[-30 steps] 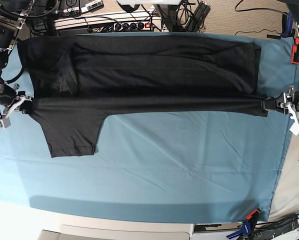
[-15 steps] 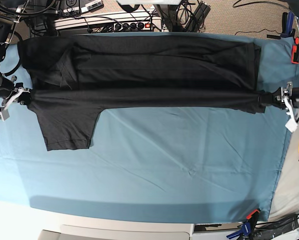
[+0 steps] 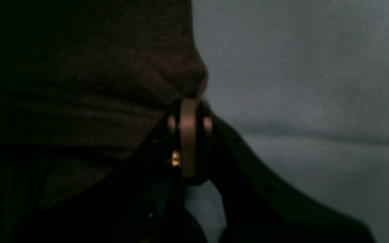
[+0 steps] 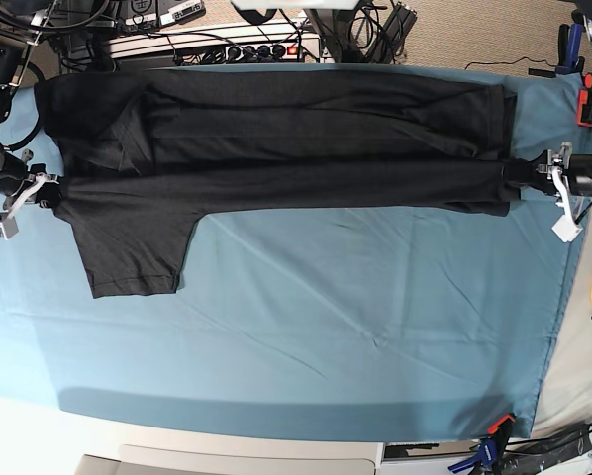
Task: Fold the T-shirt properly
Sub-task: 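Lower the hem onto the shirt and open both grippers, then grasp the protruding sleeve near the right gripper with the right gripper, then fold the held sleeve inward onto the shirt body with the right gripper, then grasp the folded shirt's ends with both grippers and straighten it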
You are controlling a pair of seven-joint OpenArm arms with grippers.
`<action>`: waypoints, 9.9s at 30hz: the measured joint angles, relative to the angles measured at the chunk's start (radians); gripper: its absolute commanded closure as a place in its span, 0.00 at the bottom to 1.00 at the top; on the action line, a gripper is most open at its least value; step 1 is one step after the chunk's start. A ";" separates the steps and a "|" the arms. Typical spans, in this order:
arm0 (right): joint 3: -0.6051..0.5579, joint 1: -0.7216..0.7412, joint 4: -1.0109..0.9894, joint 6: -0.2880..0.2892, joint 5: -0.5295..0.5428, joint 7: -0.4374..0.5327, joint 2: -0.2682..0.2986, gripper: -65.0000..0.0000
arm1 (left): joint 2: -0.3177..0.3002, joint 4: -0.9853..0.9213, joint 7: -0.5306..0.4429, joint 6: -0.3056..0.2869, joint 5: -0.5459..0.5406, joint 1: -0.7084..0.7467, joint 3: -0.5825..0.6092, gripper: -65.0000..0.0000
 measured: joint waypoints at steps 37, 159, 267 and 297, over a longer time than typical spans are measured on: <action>0.108 0.438 -0.318 -0.177 -0.358 0.252 -0.300 0.49 | 0.000 0.059 -0.015 -0.019 0.006 -0.047 -0.327 0.44; -0.072 -0.494 0.796 -0.003 0.164 -0.343 -0.093 1.00 | 0.006 0.059 -0.012 -0.019 0.007 -0.047 -0.327 0.44; -0.068 -0.274 0.851 -0.003 -0.105 -0.108 -0.529 0.55 | 0.133 0.074 -0.108 0.034 -0.079 0.166 -0.095 0.44; 0.608 -0.283 0.850 -0.233 -0.199 -0.063 -0.455 0.56 | 0.137 0.119 -0.109 0.016 -0.007 0.142 -0.032 1.00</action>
